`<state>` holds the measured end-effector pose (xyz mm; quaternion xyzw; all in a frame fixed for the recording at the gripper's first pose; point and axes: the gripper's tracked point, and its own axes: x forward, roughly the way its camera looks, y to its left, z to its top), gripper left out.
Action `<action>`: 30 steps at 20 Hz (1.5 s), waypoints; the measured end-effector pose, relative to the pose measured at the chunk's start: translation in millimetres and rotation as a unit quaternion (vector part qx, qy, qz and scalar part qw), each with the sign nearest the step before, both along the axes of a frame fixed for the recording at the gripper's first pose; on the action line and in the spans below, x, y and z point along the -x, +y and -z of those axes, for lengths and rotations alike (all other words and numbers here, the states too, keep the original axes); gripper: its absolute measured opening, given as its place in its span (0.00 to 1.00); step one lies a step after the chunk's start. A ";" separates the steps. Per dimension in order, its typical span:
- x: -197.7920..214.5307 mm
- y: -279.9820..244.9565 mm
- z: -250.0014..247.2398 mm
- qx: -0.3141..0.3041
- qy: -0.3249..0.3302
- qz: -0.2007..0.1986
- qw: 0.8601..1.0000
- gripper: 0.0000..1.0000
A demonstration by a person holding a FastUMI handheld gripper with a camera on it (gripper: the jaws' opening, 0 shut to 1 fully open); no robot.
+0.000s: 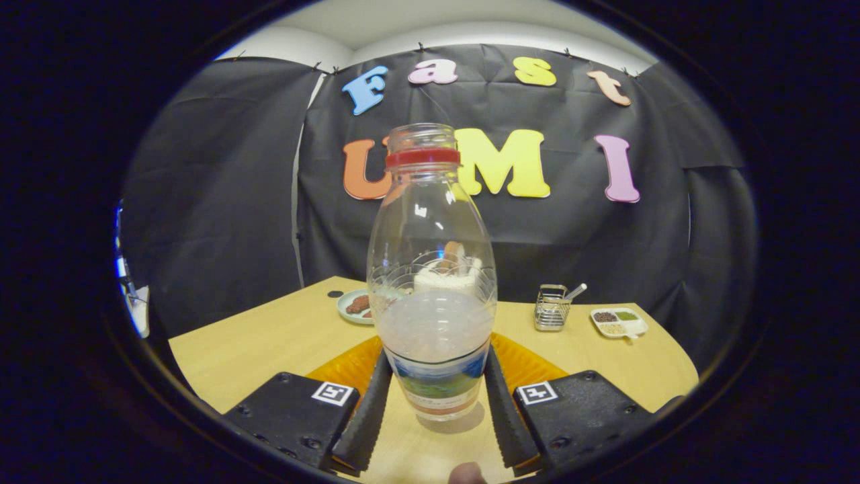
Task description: Take the bottle from table, then pour the juice into the cup, finally place the bottle on the coaster
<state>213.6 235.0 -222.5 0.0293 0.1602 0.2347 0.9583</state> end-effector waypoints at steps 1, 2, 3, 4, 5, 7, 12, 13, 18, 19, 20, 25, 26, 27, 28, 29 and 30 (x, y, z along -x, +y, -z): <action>-6.4 2.2 9.4 0.004 0.002 0.001 1.000 0.74; -9.9 3.1 18.3 0.006 0.006 0.002 1.000 0.74; -14.5 4.9 28.3 0.007 0.013 0.004 1.000 0.75; -15.9 7.2 38.0 0.004 0.023 0.006 1.000 0.75; -18.0 8.6 46.9 0.002 0.033 0.008 0.999 0.75; -19.5 8.4 59.9 0.009 0.046 0.010 0.999 0.76; -32.5 7.3 95.4 0.031 0.048 0.017 0.998 0.77; -33.7 9.0 99.3 0.033 0.049 0.015 0.998 0.77; -35.7 10.7 111.7 0.037 0.048 0.018 0.998 0.79; -35.6 10.4 112.8 0.034 0.050 0.019 0.998 0.79; -35.4 9.7 112.9 0.034 0.050 0.021 0.998 0.81; -34.9 8.7 106.7 0.036 0.042 0.024 0.998 0.89; -34.4 8.2 105.2 0.038 0.039 0.026 0.998 0.92; -34.6 8.1 102.8 0.039 0.038 0.027 0.998 0.95; -34.8 6.6 100.0 0.040 0.035 0.029 0.998 0.96; -35.2 4.4 95.6 0.040 0.033 0.033 0.998 0.96; -34.8 3.4 91.9 0.039 0.032 0.035 0.998 0.97</action>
